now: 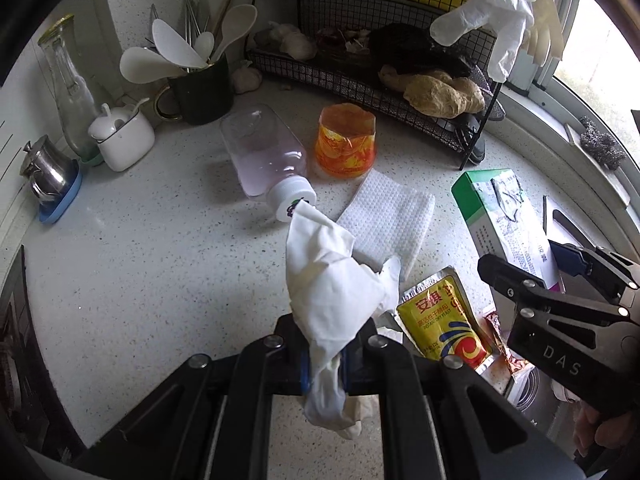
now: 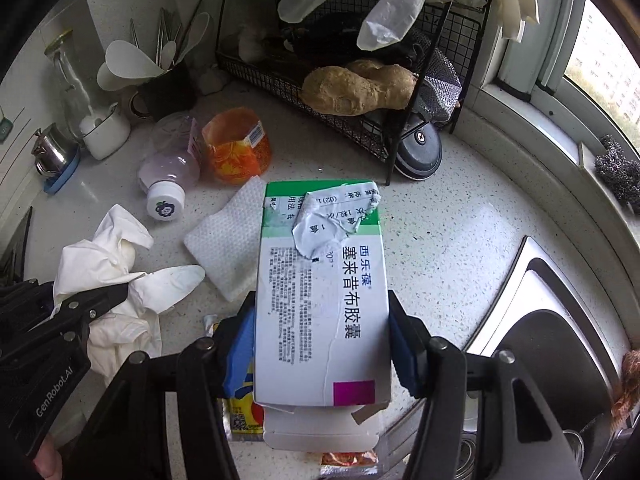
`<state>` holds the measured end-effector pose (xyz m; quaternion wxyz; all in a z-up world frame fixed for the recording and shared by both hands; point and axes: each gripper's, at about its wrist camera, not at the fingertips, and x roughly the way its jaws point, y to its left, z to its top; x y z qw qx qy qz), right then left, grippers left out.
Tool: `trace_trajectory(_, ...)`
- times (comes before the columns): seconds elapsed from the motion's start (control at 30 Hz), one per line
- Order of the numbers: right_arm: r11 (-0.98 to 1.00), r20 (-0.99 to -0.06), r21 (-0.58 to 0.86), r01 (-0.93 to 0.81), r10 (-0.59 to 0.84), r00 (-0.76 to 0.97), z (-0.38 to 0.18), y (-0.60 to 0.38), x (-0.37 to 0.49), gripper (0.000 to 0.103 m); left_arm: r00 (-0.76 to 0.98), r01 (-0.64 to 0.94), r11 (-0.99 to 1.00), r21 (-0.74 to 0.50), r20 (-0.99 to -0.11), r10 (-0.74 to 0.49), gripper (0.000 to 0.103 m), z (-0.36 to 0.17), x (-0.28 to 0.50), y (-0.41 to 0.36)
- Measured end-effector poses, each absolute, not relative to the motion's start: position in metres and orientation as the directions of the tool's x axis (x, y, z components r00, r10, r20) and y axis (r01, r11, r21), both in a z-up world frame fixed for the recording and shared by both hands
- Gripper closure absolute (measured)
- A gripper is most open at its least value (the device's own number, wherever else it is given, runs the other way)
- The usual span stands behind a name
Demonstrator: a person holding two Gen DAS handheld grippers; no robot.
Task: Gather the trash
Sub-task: 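Grasp the green-and-white medicine box with the right tool, then carry the gloves and medicine box down to the red bin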
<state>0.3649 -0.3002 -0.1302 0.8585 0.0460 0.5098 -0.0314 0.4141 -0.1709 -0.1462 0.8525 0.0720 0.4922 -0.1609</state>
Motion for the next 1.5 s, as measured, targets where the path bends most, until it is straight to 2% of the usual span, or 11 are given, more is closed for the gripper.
trace_trajectory(0.47, 0.998, -0.851, 0.067, -0.014, 0.064, 0.521, -0.109, -0.215, 0.286, 0.047, 0.532, 0.285, 0.957, -0.056, -0.821, -0.206, 0.093, -0.109, 0.325, -0.094)
trace_trajectory(0.97, 0.99, -0.843, 0.079, -0.112, 0.127, 0.523, -0.103, -0.138, 0.191, 0.047, 0.559, 0.207, 0.977, -0.044, -0.815, -0.155, 0.093, -0.098, 0.204, -0.003)
trace_trajectory(1.27, 0.98, -0.877, 0.109, -0.164, 0.172, 0.449, -0.121, -0.094, 0.15, 0.047, 0.5, 0.16, 0.986, -0.054, -0.856, -0.128, 0.093, -0.122, 0.146, 0.042)
trace_trajectory(1.5, 0.971, -0.917, 0.124, -0.206, 0.191, 0.35, -0.162, -0.071, 0.129, 0.047, 0.403, 0.115, 0.992, -0.057, -0.91, -0.099, 0.093, -0.165, 0.12, 0.067)
